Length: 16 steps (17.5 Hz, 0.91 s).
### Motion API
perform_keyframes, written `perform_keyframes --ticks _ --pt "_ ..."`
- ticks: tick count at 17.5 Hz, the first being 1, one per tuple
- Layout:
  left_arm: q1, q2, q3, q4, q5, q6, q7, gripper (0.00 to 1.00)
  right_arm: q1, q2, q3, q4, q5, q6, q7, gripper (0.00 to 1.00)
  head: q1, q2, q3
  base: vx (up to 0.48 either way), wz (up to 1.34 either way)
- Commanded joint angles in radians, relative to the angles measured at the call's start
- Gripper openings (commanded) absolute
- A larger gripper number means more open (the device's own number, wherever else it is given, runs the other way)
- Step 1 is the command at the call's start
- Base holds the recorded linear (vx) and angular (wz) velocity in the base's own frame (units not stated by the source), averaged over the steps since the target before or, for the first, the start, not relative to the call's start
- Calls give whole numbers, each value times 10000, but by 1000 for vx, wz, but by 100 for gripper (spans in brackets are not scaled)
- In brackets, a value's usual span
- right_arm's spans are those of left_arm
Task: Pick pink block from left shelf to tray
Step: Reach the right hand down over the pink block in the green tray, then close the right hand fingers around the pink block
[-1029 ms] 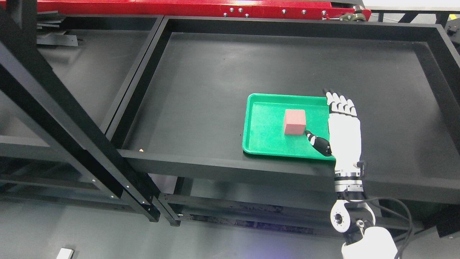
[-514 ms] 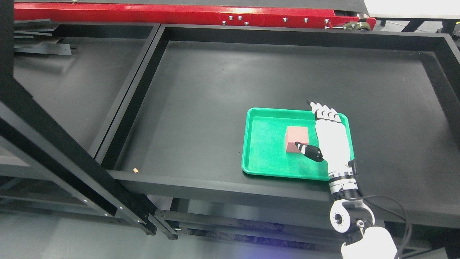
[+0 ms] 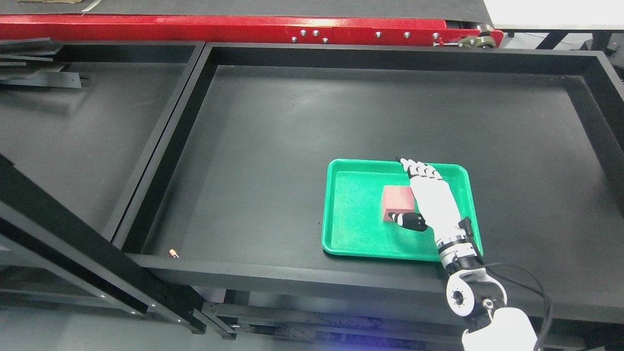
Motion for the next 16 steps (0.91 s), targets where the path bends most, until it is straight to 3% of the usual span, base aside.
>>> perform_keyframes --ticks 1,16 --pt "199 174 0 -175 0 1 2 100 -215 -174 -1 176 -106 -24 480 99 0 0 0 36 -62" --pt "199 174 0 -175 0 1 2 100 -261 -174 229 483 -106 -71 1784 99 0 0 0 37 -30"
